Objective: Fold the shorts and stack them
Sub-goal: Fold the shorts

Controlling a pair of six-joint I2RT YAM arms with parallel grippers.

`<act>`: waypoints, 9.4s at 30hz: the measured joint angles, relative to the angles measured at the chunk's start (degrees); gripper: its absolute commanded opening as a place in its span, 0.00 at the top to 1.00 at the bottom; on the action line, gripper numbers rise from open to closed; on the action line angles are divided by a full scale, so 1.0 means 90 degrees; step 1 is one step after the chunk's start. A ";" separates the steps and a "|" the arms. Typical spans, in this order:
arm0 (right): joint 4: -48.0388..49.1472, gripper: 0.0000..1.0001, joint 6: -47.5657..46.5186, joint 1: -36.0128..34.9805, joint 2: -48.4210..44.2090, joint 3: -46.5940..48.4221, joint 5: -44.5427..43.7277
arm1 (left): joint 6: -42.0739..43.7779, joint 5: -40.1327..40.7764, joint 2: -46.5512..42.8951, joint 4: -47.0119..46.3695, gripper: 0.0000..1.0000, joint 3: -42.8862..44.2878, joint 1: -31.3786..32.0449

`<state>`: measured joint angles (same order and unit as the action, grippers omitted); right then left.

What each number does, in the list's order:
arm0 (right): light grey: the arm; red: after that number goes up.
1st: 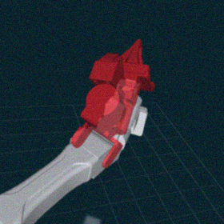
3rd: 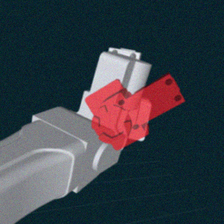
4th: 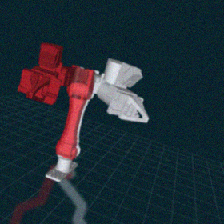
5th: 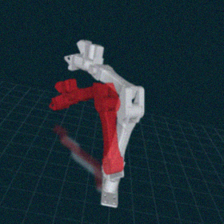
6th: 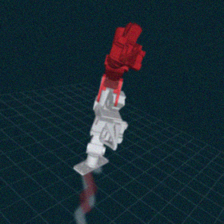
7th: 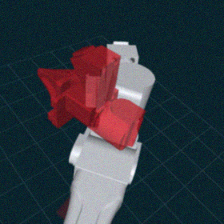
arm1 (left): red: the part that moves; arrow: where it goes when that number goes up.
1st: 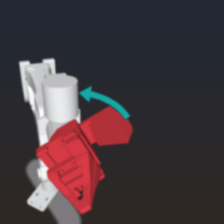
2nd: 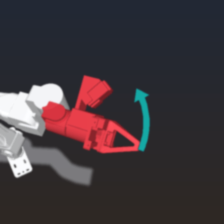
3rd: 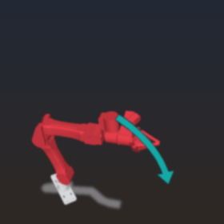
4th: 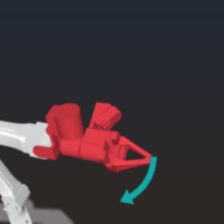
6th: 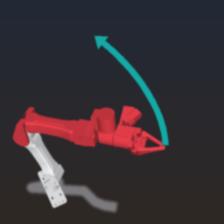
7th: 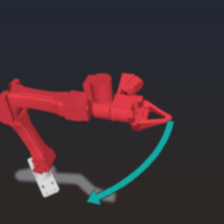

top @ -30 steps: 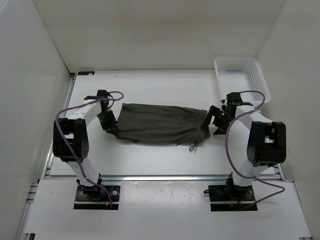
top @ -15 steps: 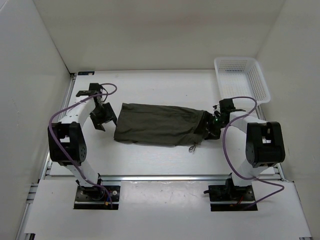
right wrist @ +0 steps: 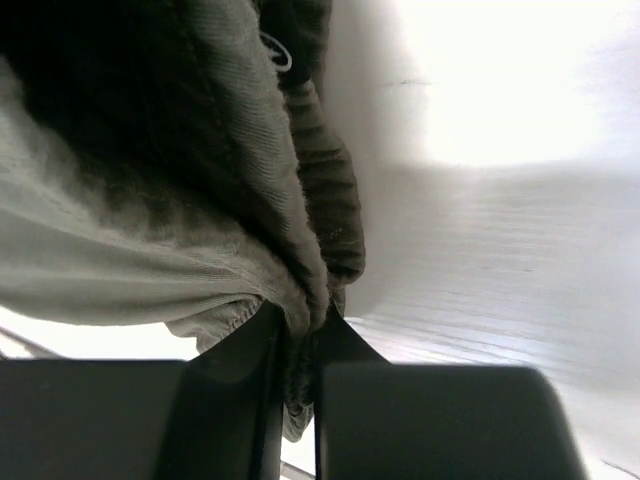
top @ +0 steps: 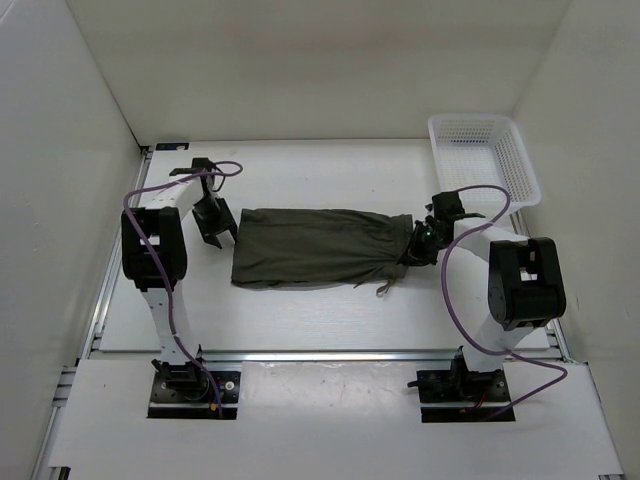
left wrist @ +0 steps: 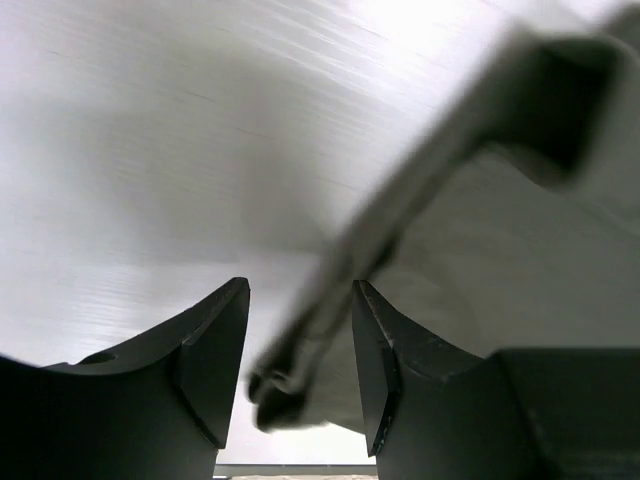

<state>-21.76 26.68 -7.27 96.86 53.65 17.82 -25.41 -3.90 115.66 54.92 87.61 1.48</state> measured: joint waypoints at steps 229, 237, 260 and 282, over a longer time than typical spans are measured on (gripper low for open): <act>-0.2093 0.02 -0.0090 0.0391 -0.2548 -0.0209 -0.0967 | -0.0180 0.2127 -0.0333 0.1695 0.90 0.3315 0.3140; -0.2093 0.02 -0.0138 0.0432 -0.2594 -0.0209 -0.0971 | -0.0398 0.2174 0.0345 0.2001 0.90 0.4243 0.4583; -0.1999 0.34 -0.0085 0.0301 -0.2798 -0.0083 0.0250 | -0.1290 0.1702 0.0476 0.2064 0.90 0.3609 0.5450; -0.0607 0.04 0.0765 -0.1112 -0.0510 0.1151 0.1540 | -0.1583 0.1717 -0.0447 0.2171 0.90 0.3130 0.5209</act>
<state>-27.22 33.56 -17.28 92.27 64.01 31.68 -39.66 11.55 111.63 74.46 115.79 48.36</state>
